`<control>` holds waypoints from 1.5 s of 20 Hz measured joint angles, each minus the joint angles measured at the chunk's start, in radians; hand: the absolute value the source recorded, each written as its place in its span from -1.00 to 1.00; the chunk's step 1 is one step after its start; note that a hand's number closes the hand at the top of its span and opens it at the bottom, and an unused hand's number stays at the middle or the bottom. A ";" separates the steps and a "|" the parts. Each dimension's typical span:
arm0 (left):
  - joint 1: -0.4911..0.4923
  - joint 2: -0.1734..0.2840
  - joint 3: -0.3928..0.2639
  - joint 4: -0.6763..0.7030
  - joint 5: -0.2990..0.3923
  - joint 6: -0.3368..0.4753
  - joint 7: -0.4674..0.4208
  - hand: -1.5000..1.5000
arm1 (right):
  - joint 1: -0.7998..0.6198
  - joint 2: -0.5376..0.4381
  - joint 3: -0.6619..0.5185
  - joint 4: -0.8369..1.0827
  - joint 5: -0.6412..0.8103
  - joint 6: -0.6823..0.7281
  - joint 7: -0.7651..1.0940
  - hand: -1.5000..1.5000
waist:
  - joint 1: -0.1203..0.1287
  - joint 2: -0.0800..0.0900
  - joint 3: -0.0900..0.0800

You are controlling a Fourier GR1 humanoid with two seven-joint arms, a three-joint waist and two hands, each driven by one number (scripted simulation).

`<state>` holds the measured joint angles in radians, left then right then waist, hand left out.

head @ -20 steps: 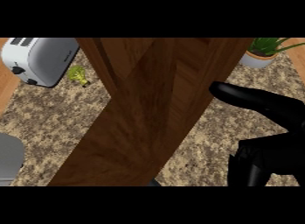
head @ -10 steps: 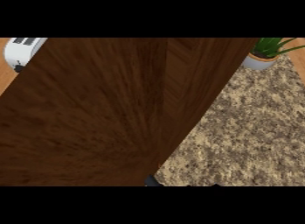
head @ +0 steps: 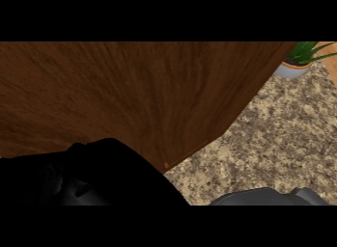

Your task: Pick up the wine, place it into the cabinet and close the cabinet

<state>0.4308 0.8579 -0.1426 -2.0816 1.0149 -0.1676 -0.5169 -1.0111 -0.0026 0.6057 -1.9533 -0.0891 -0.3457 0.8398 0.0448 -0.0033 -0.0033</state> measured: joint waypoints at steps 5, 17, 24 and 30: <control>0.037 0.037 0.081 0.016 0.060 -0.101 0.014 1.00 | -0.144 0.001 -0.032 0.257 -0.019 -0.067 -0.109 1.00 | 0.013 0.004 0.001; 0.041 0.065 0.211 0.069 0.153 -0.195 0.071 1.00 | -0.302 0.003 -0.155 0.801 -0.137 -0.063 -0.428 1.00 | 0.015 0.002 0.001; 0.031 0.064 0.242 0.077 0.177 -0.201 0.092 1.00 | -0.289 0.003 -0.155 0.885 -0.141 0.002 -0.560 1.00 | 0.018 -0.029 -0.004; 0.012 0.067 0.254 0.064 0.190 -0.174 0.106 1.00 | -0.263 -0.012 -0.145 0.899 -0.125 0.054 -0.665 1.00 | 0.022 -0.039 -0.013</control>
<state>0.4423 0.9246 0.1117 -2.0173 1.2046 -0.3412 -0.4113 -1.2740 -0.0147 0.4609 -1.0548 -0.2138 -0.2913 0.1743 0.0667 -0.0426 -0.0160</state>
